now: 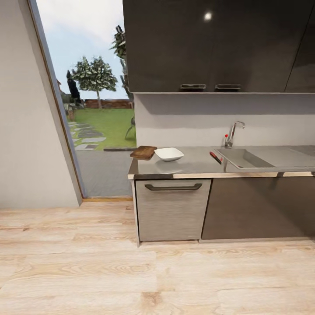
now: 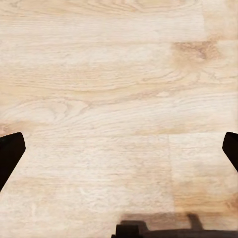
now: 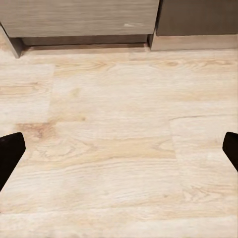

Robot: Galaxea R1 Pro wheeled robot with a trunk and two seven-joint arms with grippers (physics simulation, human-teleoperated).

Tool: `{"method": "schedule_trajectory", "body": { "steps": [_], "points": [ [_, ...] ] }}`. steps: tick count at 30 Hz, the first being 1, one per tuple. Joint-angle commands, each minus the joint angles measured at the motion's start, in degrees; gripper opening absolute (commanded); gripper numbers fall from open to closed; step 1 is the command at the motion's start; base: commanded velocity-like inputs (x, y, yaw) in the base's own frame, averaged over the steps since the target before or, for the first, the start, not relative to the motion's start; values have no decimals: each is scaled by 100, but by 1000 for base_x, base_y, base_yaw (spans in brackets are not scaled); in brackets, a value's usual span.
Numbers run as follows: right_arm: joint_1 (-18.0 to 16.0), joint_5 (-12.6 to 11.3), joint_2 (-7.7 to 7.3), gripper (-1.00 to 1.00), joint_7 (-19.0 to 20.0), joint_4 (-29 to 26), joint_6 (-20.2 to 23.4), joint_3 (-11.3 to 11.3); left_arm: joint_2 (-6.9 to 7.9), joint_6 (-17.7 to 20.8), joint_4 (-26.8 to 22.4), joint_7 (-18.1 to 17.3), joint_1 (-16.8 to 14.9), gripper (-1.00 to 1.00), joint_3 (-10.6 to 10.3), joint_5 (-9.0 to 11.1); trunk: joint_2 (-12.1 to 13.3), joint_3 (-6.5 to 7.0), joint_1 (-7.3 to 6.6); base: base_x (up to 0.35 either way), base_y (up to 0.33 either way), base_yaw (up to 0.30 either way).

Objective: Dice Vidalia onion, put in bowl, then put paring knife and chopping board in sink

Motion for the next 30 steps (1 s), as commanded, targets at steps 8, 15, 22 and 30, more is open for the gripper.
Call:
{"method": "schedule_trajectory", "body": {
  "steps": [8,15,22,30],
  "points": [
    [-2,-1,9,100,-8,1,-13,3,0,-16,7,0,-2,100,2,1,-3,-5,0,0,2,-1],
    [-2,2,5,100,-10,1,-11,1,0,-16,14,0,-2,100,9,1,-3,-5,0,0,0,0],
    [-2,6,5,100,-10,1,-6,1,0,-11,10,0,-2,100,9,1,118,49,-66,0,0,0],
    [-2,6,8,100,-10,1,-6,1,0,-13,-7,0,-2,100,9,-2,438,192,-242,0,0,0]
  ]
}}
